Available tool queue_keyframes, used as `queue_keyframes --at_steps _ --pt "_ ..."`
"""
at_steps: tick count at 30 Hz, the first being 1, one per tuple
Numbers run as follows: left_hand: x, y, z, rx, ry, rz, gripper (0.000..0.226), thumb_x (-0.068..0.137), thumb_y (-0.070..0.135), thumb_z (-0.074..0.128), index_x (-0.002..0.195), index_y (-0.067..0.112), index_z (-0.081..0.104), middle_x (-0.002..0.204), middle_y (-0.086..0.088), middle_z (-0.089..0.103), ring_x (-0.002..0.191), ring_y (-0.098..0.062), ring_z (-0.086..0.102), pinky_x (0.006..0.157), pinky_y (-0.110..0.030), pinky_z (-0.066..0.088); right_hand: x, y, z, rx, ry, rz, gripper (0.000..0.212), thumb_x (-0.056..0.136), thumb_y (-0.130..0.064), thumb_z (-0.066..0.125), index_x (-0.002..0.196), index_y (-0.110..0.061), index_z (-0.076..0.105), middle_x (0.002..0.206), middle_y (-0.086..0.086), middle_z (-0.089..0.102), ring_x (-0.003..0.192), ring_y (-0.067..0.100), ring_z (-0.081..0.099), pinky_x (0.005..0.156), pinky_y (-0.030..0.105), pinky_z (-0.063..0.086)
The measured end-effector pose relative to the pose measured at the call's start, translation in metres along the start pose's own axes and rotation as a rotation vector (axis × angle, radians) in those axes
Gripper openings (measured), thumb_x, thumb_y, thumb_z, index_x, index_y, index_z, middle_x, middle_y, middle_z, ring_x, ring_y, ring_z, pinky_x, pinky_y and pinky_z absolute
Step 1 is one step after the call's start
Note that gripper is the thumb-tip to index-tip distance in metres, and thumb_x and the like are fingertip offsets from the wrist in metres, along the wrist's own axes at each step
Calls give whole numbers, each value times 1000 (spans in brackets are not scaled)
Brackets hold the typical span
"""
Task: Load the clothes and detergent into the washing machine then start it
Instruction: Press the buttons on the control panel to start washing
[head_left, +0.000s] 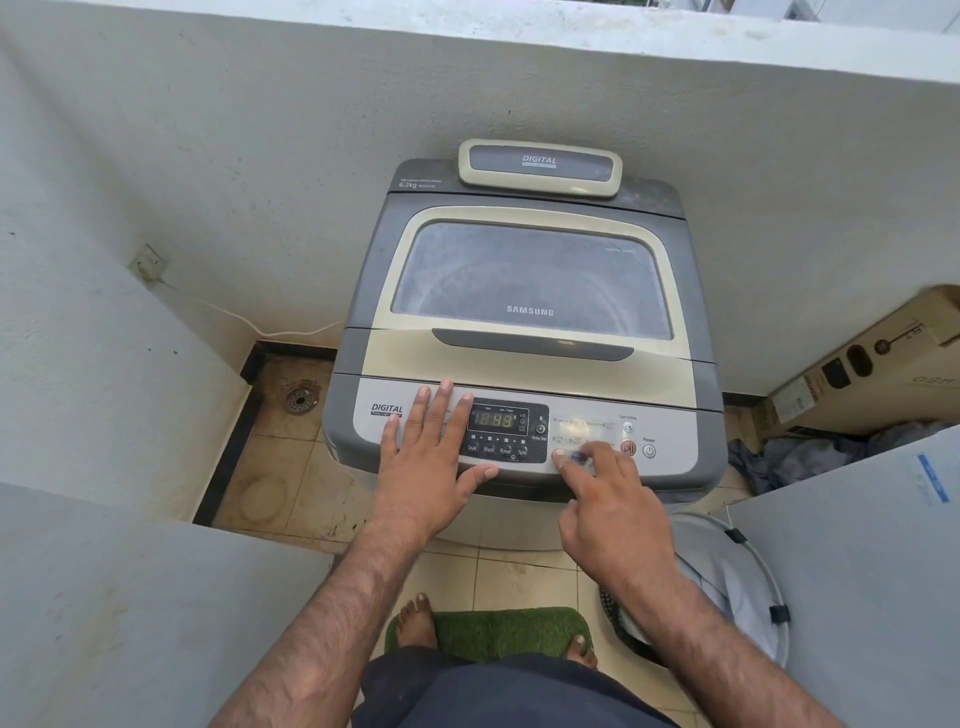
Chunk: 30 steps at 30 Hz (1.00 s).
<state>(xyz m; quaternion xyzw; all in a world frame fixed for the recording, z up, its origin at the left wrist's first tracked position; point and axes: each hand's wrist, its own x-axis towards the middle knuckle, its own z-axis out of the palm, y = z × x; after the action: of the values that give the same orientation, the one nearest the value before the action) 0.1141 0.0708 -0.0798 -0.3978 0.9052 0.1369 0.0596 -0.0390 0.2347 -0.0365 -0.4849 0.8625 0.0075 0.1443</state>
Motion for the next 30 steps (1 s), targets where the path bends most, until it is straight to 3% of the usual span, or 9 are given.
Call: queue_keyframes --at_steps 10,18,30 --pt "0 0 1 0 14 2 91 99 73 35 167 32 -10 174 4 -23 161 -21 -21 129 -54 -5 1 1 2 -31 -11 -5 57 93 -30 55 149 -29 47 154 4 38 140 23 37 94 39 56" --pt "0 0 2 6 10 -1 91 98 74 33 166 33 -13 174 5 -25 161 -21 -22 128 -53 -7 -2 4 0 -10 -9 -28 60 96 -32 50 154 -32 38 160 2 32 145 20 33 102 37 53" --pt "0 -1 3 -10 15 -2 92 98 75 34 166 34 -11 174 6 -25 160 -19 -23 128 -52 -9 0 4 1 35 12 -14 59 94 -31 53 152 -30 43 154 1 37 138 20 36 99 37 54"
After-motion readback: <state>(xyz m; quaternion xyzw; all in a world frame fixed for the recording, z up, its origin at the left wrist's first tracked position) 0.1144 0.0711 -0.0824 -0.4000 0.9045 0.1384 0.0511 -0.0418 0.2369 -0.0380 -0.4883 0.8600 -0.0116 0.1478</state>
